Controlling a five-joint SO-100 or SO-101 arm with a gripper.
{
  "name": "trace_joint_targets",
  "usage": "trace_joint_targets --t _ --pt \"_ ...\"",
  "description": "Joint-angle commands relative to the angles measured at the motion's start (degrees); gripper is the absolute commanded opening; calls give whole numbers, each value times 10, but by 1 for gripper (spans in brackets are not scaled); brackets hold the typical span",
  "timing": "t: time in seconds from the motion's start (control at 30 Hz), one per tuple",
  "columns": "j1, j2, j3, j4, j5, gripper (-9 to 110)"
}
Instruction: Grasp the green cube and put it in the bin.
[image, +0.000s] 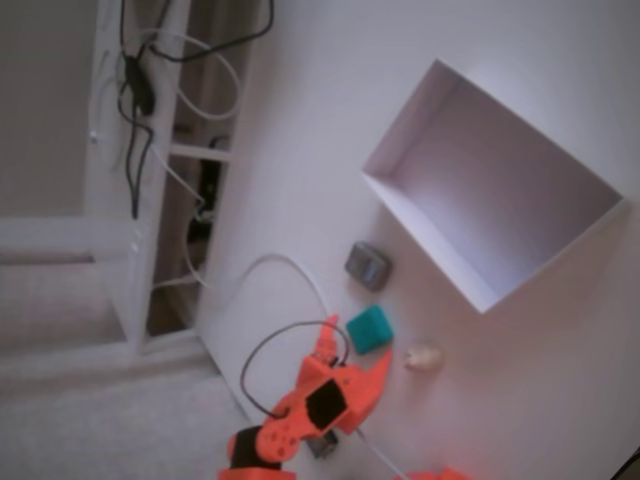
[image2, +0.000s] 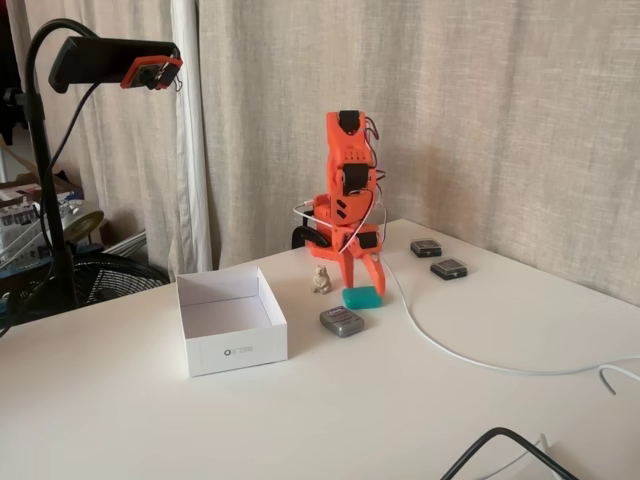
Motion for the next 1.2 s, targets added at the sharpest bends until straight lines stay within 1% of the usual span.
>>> trace_joint_targets --t 0.0,0.33,0.43,0.57,0.77,0.83,0.9,1.17 --pt "-6 -9 -1 -11 3 38" --pt "-1 -38 -2 -39 5 38" --pt "-1 -39 -1 -41 3 36" --pt "-4 -44 -1 -41 2 29" --pt "-4 -54 -1 -42 2 29" --pt "-4 -60 -1 -46 2 26" --pt "-4 -68 -3 -49 2 26" --pt "-6 -97 -5 -91 1 26"
